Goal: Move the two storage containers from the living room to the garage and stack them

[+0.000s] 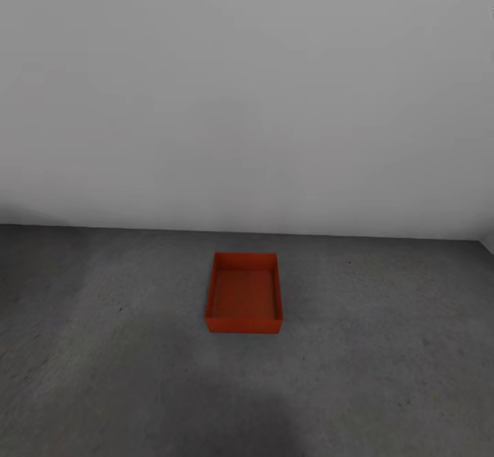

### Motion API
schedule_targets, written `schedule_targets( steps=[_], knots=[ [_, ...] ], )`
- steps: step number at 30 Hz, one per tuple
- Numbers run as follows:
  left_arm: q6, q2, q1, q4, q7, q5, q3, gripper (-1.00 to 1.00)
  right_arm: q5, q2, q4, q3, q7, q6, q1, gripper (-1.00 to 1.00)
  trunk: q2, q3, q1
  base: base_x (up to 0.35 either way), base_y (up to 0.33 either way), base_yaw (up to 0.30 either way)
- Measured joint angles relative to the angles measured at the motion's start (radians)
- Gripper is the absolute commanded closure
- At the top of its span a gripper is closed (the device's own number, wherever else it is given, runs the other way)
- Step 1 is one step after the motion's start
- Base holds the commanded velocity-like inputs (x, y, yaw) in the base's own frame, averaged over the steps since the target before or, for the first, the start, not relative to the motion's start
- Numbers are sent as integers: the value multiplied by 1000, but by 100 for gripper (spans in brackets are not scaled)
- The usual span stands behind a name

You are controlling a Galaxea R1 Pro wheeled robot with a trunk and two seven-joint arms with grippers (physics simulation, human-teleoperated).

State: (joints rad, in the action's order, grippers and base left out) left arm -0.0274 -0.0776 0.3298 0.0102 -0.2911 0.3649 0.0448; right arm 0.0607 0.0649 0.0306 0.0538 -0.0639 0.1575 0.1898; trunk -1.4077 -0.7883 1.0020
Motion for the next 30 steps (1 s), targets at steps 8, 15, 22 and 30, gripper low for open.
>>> schedule_targets(
  steps=[8, 15, 22, 30],
  knots=[
    [-3, 2, 0, -1, 0, 0, -2, -100, -3, -18, 0, 1, -1, -1, -11, -100, 0, 13, 0, 0, 0, 0],
    [-3, 4, 0, -1, 0, 1, -2, -100, -3, -20, 0, 1, -2, -1, -11, -100, 0, 24, 0, 0, 0, 0],
    [-3, 3, 0, -1, 0, 1, -2, -100, -3, -19, 0, 1, -2, -1, -12, -100, 0, 35, 0, 0, 0, 0],
    [-3, 3, 0, -1, 0, 1, -1, -100, -2, -19, 0, 1, 0, 1, -12, -100, 0, 47, 0, 0, 0, 0]
  ],
)
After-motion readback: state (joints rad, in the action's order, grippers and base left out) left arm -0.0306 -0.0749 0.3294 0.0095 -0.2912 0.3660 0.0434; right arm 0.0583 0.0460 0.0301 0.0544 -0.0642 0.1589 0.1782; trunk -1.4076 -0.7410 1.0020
